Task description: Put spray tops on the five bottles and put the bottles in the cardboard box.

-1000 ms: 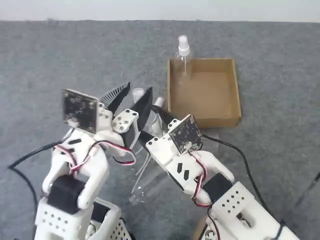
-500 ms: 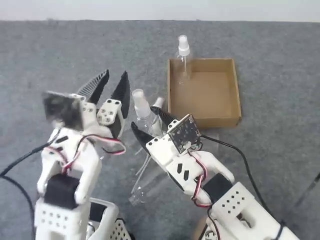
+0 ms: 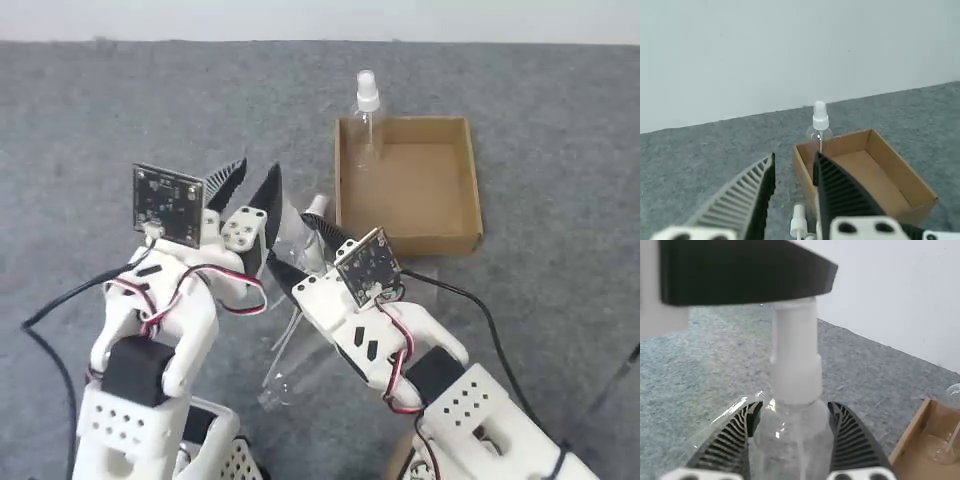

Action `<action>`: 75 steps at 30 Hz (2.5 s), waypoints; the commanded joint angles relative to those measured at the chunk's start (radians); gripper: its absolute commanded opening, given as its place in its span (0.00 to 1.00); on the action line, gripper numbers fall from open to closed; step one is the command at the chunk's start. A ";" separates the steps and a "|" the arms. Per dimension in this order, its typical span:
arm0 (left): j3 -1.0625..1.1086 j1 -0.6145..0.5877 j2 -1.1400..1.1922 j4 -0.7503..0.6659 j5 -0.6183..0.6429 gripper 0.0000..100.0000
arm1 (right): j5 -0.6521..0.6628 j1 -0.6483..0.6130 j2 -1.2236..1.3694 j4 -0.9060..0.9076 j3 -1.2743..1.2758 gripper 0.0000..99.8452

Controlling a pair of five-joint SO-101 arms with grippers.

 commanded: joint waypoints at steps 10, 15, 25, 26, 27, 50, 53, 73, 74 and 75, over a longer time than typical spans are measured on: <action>-0.016 -0.006 -0.114 0.046 -0.012 0.11 | -0.008 0.001 -0.031 0.001 -0.012 0.01; -0.012 -0.110 -0.193 0.058 -0.008 0.16 | -0.006 0.002 -0.031 0.002 -0.015 0.01; 0.252 -0.143 -0.322 0.046 -0.014 0.17 | -0.012 0.128 -0.028 0.111 -0.160 0.01; 0.289 -0.143 -0.322 0.028 -0.026 0.17 | -0.012 0.136 -0.024 0.128 -0.193 0.01; 0.323 -0.143 -0.325 0.011 -0.046 0.17 | -0.012 0.137 -0.013 0.142 -0.227 0.01; 0.455 0.006 -0.328 -0.017 -0.074 0.27 | -0.012 0.136 0.372 0.278 -0.583 0.01; 0.455 0.009 -0.327 -0.017 -0.074 0.27 | -0.012 0.136 0.318 0.312 -0.583 0.01; 0.455 0.012 -0.327 -0.014 -0.074 0.27 | -0.005 0.196 0.197 0.443 -0.589 0.01; 0.455 0.012 -0.327 -0.014 -0.074 0.27 | -0.005 0.229 0.200 0.441 -0.601 0.01; 0.455 0.012 -0.327 -0.012 -0.074 0.27 | -0.005 0.265 0.202 0.446 -0.620 0.01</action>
